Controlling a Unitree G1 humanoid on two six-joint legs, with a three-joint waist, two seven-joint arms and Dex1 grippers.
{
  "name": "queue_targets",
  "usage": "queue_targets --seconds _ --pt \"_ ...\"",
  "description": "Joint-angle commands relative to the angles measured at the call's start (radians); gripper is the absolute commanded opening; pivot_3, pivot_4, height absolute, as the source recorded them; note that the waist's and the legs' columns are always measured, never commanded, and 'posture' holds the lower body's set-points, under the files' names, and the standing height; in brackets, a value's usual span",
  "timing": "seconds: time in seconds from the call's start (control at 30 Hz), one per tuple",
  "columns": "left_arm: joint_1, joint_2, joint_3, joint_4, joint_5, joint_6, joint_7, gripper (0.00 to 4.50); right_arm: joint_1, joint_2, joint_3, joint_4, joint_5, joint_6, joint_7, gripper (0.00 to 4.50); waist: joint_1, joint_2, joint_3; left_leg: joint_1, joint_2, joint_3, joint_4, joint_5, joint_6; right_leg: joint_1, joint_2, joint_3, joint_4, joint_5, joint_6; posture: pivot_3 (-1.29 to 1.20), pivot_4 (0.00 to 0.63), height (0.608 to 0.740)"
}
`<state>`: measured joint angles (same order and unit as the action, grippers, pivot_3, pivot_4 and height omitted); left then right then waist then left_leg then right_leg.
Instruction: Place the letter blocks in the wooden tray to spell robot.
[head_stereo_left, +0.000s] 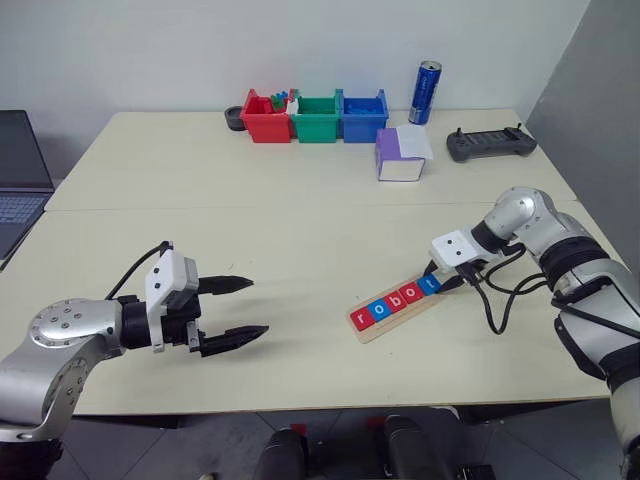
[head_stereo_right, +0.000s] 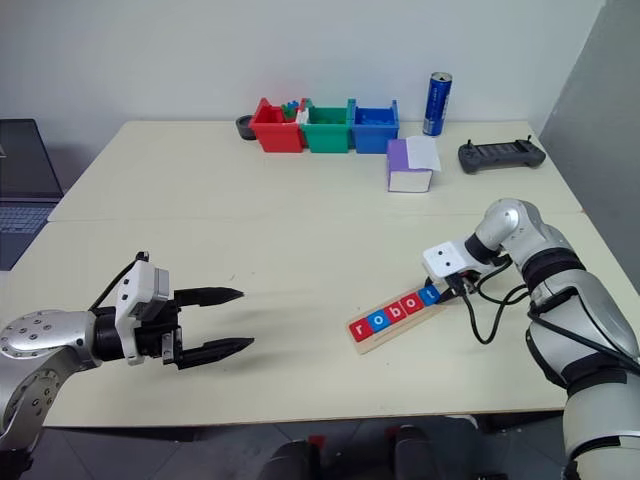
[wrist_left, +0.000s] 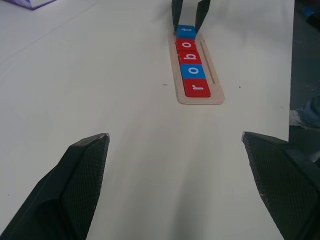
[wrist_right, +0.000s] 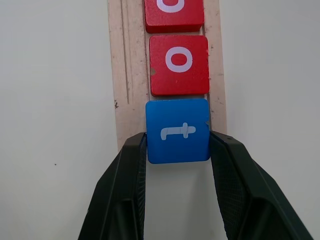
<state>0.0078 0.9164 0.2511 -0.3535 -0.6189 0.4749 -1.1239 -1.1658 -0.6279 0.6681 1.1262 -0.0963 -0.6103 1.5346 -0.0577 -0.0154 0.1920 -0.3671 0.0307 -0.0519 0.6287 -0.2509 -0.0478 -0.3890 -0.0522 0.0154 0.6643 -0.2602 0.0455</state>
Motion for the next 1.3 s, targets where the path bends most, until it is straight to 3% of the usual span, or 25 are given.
queue_targets --seconds 0.03,0.53,1.3 --pt "0.000 0.012 0.032 -0.033 -0.011 -0.003 0.000 4.50 -0.002 0.016 -0.005 -0.059 0.051 0.022 0.080 1.45 -0.001 0.000 0.000 0.000 0.000 0.000 0.000 0.000 0.000 0.000 0.000 0.000 0.000 0.000 0.000 0.00 0.150 0.740" --pt "-0.008 0.009 0.024 -0.028 -0.006 -0.006 0.001 4.50 0.018 -0.027 0.049 -0.116 0.094 0.049 0.080 1.45 0.002 0.000 0.000 -0.001 0.000 0.000 0.000 0.000 0.000 0.000 0.000 0.000 -0.001 0.000 0.000 0.00 0.150 0.740" --pt "-0.004 0.011 0.031 -0.033 -0.008 -0.002 0.005 4.50 0.003 0.027 -0.009 -0.058 0.046 0.072 0.080 1.45 0.001 0.000 0.000 0.000 0.000 0.000 0.000 0.000 0.000 0.000 0.000 0.000 0.000 0.000 0.000 0.00 0.150 0.740"
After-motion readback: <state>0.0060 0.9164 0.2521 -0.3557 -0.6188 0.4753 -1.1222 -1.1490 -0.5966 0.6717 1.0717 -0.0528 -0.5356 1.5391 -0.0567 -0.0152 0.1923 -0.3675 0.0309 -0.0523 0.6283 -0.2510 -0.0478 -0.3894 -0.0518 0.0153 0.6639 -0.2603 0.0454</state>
